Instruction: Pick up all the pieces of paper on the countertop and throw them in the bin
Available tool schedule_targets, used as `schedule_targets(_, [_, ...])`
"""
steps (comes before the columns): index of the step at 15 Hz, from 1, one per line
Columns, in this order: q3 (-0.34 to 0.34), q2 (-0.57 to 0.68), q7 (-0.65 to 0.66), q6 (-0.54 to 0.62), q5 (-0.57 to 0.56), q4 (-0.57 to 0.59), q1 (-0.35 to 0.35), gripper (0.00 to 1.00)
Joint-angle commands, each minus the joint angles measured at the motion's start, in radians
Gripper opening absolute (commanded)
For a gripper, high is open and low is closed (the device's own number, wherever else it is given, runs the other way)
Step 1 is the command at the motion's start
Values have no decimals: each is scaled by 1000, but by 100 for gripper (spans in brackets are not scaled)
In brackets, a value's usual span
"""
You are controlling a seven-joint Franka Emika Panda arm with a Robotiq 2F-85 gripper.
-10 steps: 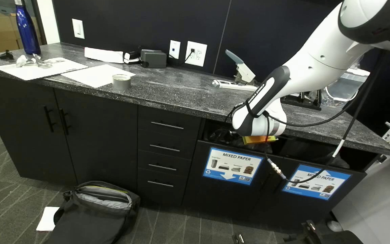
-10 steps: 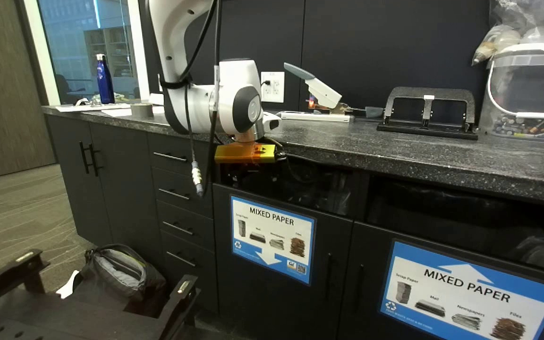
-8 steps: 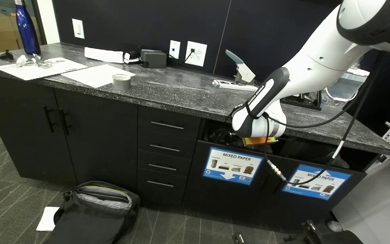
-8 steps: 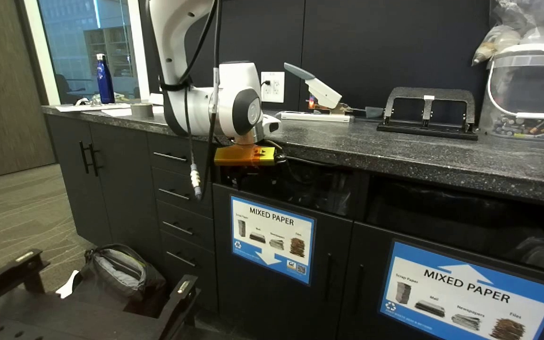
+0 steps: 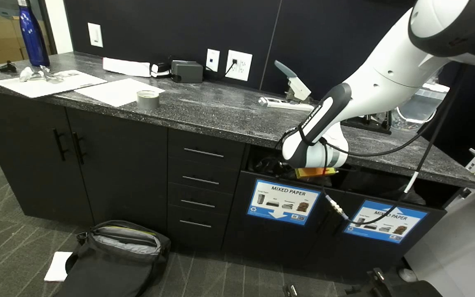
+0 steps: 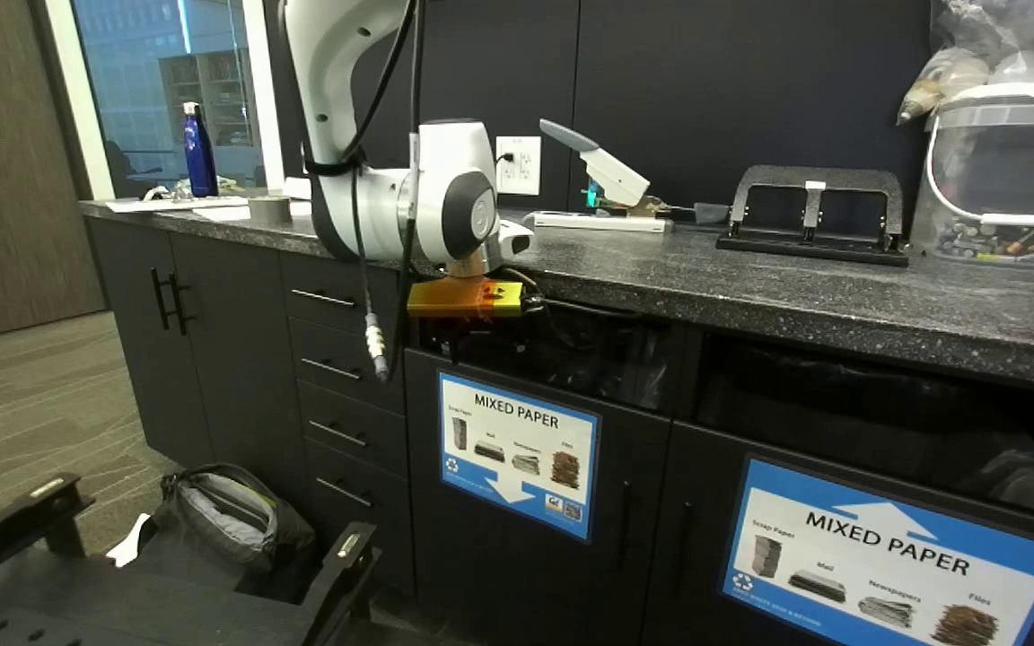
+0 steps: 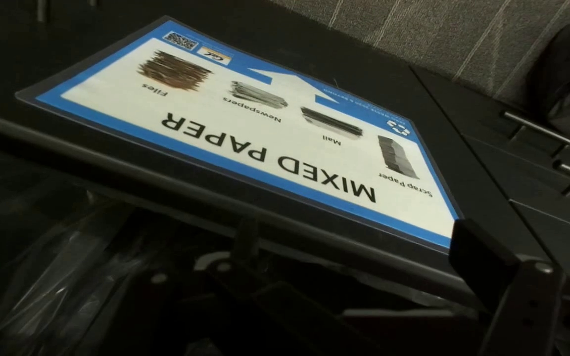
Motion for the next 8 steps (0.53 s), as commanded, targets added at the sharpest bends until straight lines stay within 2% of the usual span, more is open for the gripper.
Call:
schedule_targets(1, [-22,13,4,21,-31,7,18,100])
schedule_targets(8, [-17,14,14,-21,-32,-5,31,100])
